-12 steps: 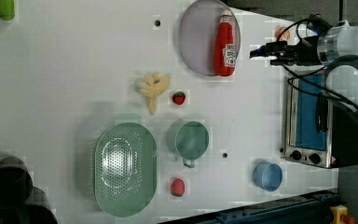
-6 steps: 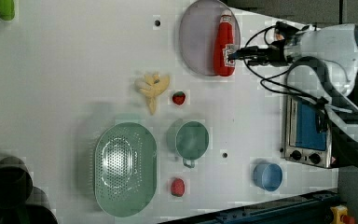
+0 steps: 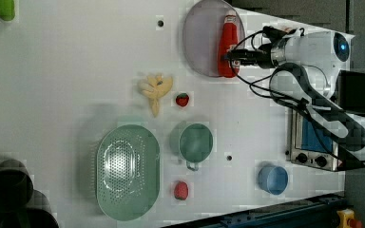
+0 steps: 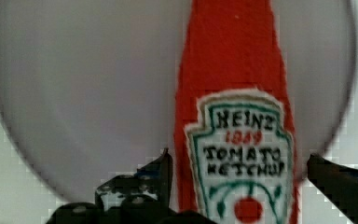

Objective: Pick ketchup from plate and place it on table.

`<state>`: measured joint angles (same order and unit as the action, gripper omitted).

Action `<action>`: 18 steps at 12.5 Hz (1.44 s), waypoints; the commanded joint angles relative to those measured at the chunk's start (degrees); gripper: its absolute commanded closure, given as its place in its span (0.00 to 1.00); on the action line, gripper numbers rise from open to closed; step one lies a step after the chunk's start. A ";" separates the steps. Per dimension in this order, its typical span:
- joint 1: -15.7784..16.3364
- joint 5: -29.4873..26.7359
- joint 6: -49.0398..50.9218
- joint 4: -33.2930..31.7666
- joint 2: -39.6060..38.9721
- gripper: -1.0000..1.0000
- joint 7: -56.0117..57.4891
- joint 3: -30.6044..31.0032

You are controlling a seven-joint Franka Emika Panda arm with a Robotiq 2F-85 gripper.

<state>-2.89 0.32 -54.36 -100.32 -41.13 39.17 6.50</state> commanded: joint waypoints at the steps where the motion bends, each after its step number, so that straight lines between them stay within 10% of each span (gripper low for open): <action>1: 0.15 0.45 -3.54 1.31 -2.17 0.00 1.71 0.31; 6: 0.09 0.44 -3.75 2.83 -2.21 0.37 1.67 0.43; 18: -0.59 0.18 13.96 2.29 17.38 0.37 -7.69 0.21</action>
<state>-3.09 0.34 -42.24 -99.88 -26.45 35.75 7.07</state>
